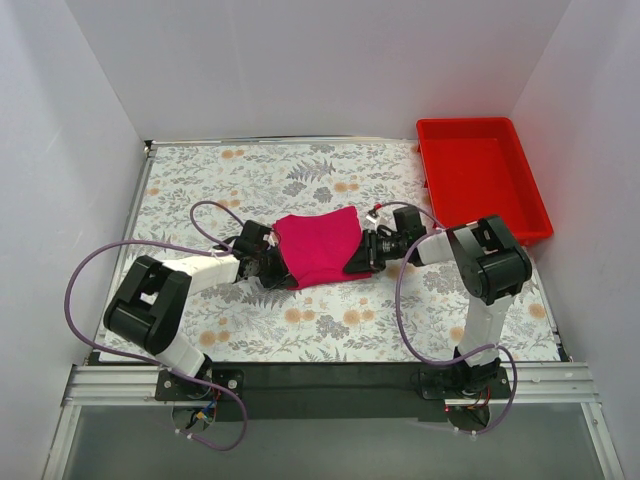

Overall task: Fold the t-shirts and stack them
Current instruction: Fold the tshirt

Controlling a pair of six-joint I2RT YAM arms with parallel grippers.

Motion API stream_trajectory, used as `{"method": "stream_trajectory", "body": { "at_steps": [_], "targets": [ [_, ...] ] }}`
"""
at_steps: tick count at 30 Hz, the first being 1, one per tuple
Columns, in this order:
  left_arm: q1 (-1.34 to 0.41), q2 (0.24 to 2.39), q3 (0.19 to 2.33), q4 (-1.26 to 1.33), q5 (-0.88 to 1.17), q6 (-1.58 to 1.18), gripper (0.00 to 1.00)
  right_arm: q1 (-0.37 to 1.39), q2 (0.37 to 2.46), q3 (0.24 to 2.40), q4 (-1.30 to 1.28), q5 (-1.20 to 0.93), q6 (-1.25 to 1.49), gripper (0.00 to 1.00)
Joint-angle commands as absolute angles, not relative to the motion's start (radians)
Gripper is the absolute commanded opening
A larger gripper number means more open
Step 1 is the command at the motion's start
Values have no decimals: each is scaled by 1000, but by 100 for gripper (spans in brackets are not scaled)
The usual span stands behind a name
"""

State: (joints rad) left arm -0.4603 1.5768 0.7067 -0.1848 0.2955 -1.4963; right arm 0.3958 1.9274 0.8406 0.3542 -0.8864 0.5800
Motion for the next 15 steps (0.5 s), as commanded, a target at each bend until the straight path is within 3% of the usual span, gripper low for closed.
{"method": "stream_trajectory", "body": {
  "at_steps": [1,8,15],
  "targets": [
    [-439,1586,676,-295,150,-1443,0,357,1905,766,344,-884,506,29],
    [-434,1559,678,-310,134,-1419,0,308,1898,707,338,-881,445,27],
    [-428,1479,854,-360,113,-1385,6,307,1752,857,288,-859,506,28]
  ]
}}
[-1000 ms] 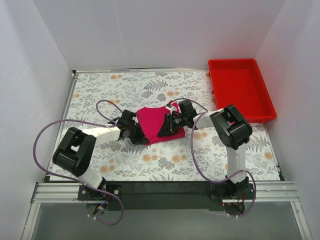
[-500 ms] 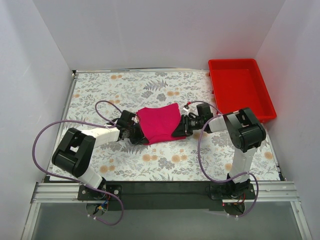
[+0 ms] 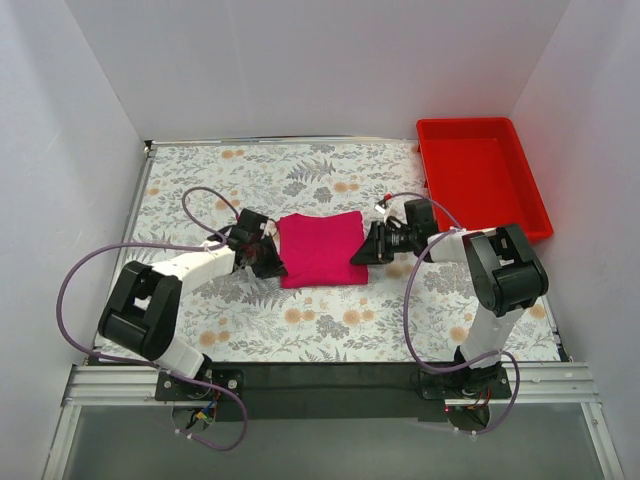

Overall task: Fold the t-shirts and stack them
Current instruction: Fold the tshirt

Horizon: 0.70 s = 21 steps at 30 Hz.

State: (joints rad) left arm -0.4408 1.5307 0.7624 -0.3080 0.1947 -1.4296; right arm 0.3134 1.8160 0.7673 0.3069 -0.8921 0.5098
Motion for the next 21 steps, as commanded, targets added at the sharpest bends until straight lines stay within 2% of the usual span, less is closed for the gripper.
{"method": "stream_trajectory", "body": {
  "at_steps": [1,5,12,21],
  "targets": [
    [-425,1483,915,-359,114,-1385,6,307,1749,912,285,-850,514,29],
    [-384,1558,1056,-330,114,-1376,8,307,1784,1057,278,-735,534,29],
    [-328,1820,1290,-299,132,-1345,8,304,1950,1267,282,-608,584,29],
    [-276,2037,1328,-265,138,-1365,7,269,2137,1296,287,-519,609,29]
  ]
}}
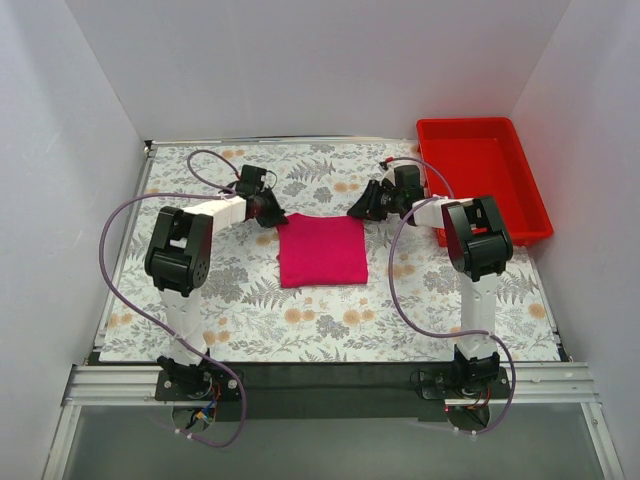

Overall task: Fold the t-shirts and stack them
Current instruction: Fold the tshirt, then neatly place the folded tshirt to the corner

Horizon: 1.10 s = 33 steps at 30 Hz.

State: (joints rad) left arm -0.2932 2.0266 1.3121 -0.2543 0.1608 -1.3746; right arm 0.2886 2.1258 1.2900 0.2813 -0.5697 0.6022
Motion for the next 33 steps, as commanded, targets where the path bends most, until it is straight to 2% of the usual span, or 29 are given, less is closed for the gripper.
{"method": "stream_trajectory", "body": {
  "at_steps": [1,6,10,13,14,17,18,25,29,33],
  "targets": [
    [-273,2043,1321,-264,141,-1367,7,262,2144,1289,287,-512,609,29],
    [-272,2024,1298,-262,156,-1350,8,241,2128,1244,285,-505,586,29],
    [-272,1916,1281,-284,146,-1312,16,241,2018,1233,264,-523,546,30],
    [-272,1808,1259,-328,124,-1289,29,241,1916,1224,166,-502,490,32],
    [-272,1772,1238,-350,126,-1278,39,242,1890,1215,140,-491,473,34],
    [-284,1651,1203,-379,126,-1243,53,248,1763,1178,16,-409,379,40],
    [-293,1625,1181,-397,120,-1223,62,252,1731,1171,-32,-378,355,42],
    [-536,1454,1102,-479,-109,-1085,85,256,1439,1085,-320,-128,201,52],
    [-563,1408,1065,-492,-100,-1144,89,256,1303,1022,-373,-110,181,67],
    [-565,1400,1031,-524,-127,-1236,87,255,1226,983,-437,-185,207,73]
  ]
}}
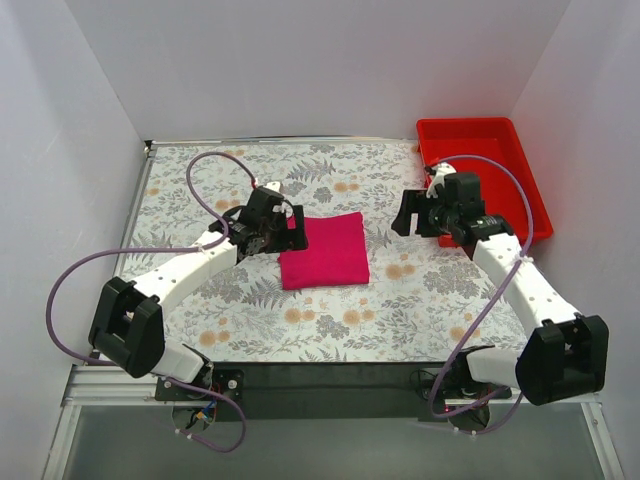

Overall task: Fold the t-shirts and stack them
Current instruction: Neatly place the folded tshirt to the corner

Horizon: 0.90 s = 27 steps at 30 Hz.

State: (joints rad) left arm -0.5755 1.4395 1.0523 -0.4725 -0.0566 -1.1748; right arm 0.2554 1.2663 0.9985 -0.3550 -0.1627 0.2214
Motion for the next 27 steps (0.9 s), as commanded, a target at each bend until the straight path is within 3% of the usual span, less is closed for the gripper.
{"method": "stream_trajectory", "body": {
  "at_steps": [1,9,19,22,25,26,27],
  "targets": [
    [-563,1408,1028,-534,-161,-1267,85,256,1209,979,-451,-199,212,73],
    [-494,1529,989,-468,-91,-1511,70,255,1074,871,-472,-227,241,74],
    [-491,1724,1052,-459,-95,-1534,57,253,970,805,-483,-247,247,76],
    [-491,1747,1043,-459,-86,-1540,47,255,953,804,-489,-256,241,76],
    [-492,1775,1042,-463,-87,-1546,29,255,937,807,-492,-264,230,76],
    [-492,1782,1039,-465,-90,-1555,14,253,933,811,-494,-262,227,77],
    [-492,1789,1035,-468,-94,-1562,6,253,925,816,-495,-261,224,77]
  ]
}}
